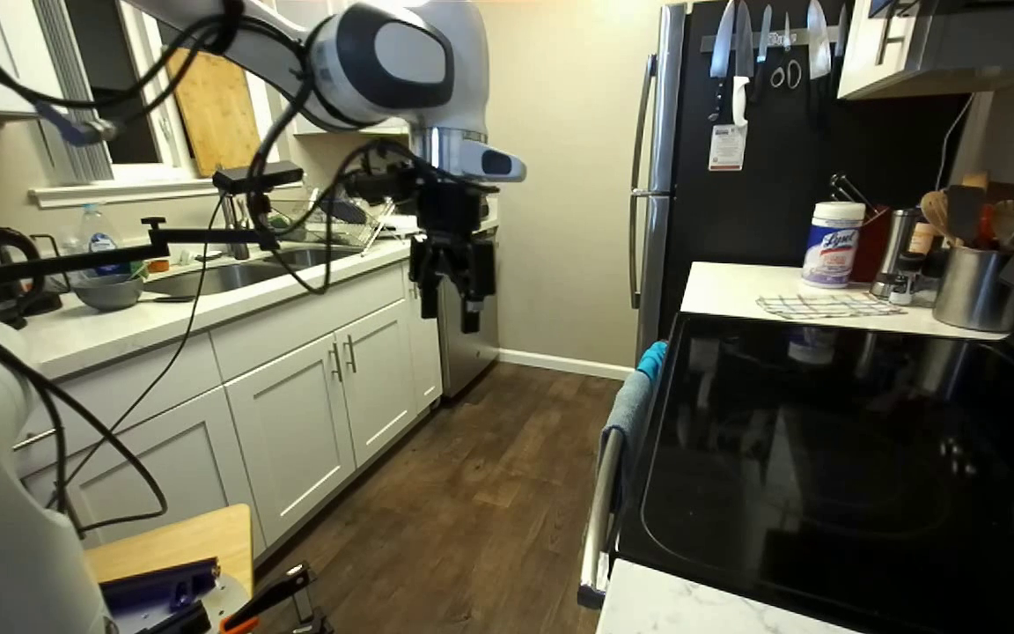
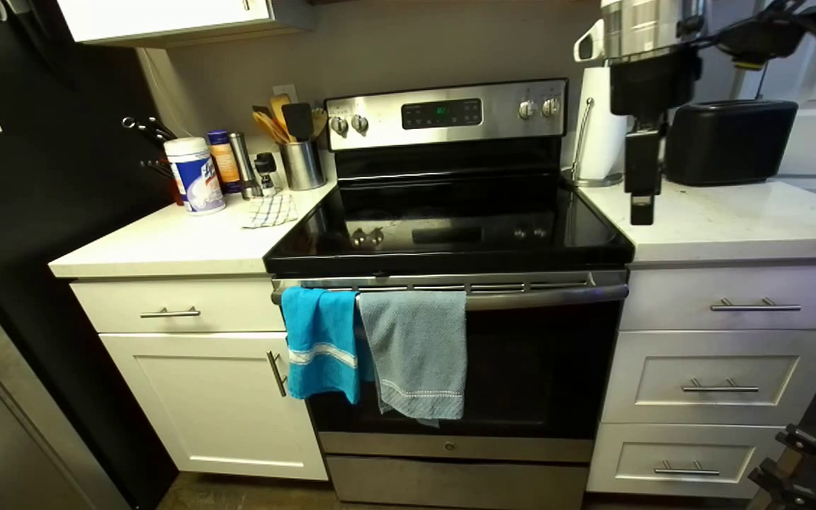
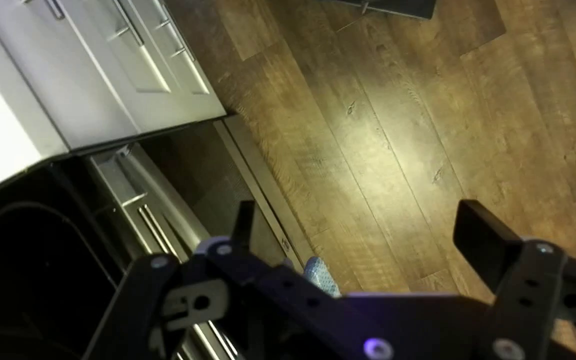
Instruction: Put the light-blue cloth on the stove
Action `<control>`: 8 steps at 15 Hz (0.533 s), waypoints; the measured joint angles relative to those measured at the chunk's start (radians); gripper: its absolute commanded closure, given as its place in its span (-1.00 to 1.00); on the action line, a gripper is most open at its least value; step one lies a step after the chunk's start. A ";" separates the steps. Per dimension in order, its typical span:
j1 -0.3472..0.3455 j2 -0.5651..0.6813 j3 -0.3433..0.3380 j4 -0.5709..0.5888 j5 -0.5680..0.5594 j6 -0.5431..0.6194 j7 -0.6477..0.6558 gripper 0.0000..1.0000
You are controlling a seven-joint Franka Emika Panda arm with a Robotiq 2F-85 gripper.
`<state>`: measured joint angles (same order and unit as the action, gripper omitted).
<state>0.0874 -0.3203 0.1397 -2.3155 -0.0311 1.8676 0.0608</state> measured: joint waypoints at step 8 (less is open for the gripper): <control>0.000 0.331 -0.002 0.251 -0.230 0.141 -0.091 -1.00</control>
<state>0.0876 0.0112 0.1381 -2.0642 -0.2613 2.0090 -0.0306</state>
